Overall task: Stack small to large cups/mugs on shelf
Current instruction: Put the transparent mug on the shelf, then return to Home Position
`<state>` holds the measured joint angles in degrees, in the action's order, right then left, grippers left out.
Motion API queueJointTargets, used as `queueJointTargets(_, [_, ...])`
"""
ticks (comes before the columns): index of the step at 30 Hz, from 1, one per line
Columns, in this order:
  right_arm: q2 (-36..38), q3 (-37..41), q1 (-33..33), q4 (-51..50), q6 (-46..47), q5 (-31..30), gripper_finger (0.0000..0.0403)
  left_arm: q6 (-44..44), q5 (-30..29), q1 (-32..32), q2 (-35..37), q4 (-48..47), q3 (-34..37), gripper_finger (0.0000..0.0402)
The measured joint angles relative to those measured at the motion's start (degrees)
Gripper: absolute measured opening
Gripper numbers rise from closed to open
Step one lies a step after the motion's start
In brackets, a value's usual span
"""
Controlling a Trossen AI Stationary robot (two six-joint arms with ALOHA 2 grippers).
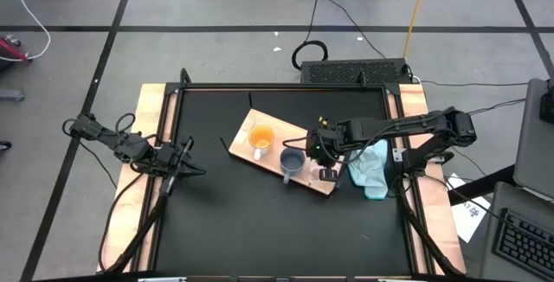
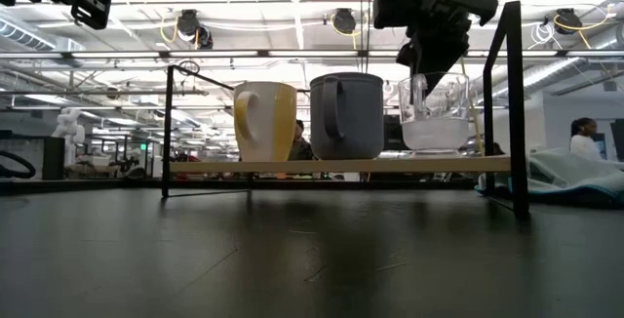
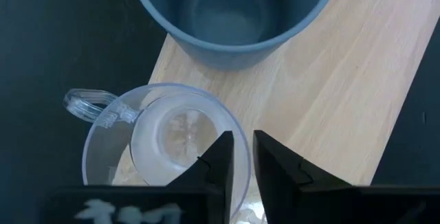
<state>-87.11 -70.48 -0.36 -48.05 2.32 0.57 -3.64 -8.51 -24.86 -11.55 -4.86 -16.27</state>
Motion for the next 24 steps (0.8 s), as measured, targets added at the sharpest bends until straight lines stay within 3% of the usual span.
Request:
queueJointTargets(15, [1.84, 0.0, 0.02, -0.27, 1.76, 0.19, 0.0121, 0.0, 0.06, 0.01, 0.0, -0.04, 0.0, 0.0021])
queueJointTargets(24, [7.73, 0.0, 0.23, 1.63, 3.01, 0.27, 0.0134, 2.94, -0.13, 0.02, 0.0, 1.61, 0.0, 0.0021])
